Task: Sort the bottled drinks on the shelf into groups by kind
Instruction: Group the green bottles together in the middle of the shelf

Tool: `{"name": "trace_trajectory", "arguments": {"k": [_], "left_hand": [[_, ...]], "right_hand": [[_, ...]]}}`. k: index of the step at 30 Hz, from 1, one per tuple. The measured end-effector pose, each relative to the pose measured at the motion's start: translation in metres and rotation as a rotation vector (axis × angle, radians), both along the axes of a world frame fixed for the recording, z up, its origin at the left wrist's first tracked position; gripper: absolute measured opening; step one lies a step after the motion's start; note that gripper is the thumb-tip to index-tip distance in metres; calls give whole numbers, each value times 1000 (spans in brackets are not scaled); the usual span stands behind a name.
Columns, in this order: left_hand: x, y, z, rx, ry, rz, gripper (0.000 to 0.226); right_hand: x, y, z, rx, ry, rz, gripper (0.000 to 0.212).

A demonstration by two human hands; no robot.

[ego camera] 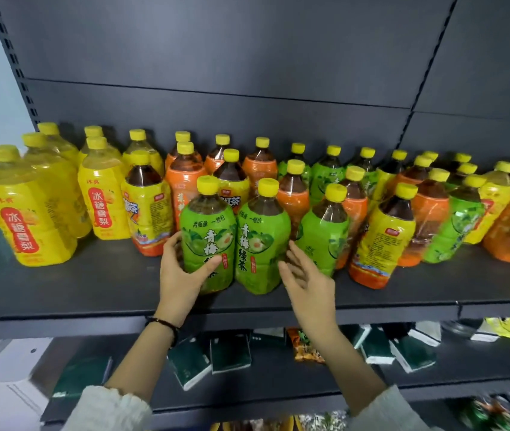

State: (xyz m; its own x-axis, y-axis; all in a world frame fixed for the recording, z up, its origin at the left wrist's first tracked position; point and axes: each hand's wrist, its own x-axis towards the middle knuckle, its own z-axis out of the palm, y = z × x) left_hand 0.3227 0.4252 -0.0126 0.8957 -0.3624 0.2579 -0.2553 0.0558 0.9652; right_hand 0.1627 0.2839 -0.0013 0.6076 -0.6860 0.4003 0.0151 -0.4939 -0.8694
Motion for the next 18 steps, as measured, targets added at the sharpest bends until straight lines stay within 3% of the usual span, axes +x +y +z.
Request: {"name": "trace_trajectory", "arguments": {"k": [2,4,6,11,13,18], "left_hand": [[-4,-2,-2,-3,1,24,85],[-6,-2,-4,5,9,51,89],[-7,-1,-5,11,13,72,88],[-8,-4,-2,6,4,75,83],[-7,-4,-4,5,28,58,87],[-3,1,-5,28,1,57,90]], "right_hand": [[-22,-10,-3,-50,-166,-153,25],[-41,-25,-2,-4,-276,-229,21],[-50,-45,0,44,-271,-239,31],[-35,-77,0,127,10,13,105],[-26,-81,0,144,3,41,109],[-16,-72,-3,96,-28,-15,95]]}}
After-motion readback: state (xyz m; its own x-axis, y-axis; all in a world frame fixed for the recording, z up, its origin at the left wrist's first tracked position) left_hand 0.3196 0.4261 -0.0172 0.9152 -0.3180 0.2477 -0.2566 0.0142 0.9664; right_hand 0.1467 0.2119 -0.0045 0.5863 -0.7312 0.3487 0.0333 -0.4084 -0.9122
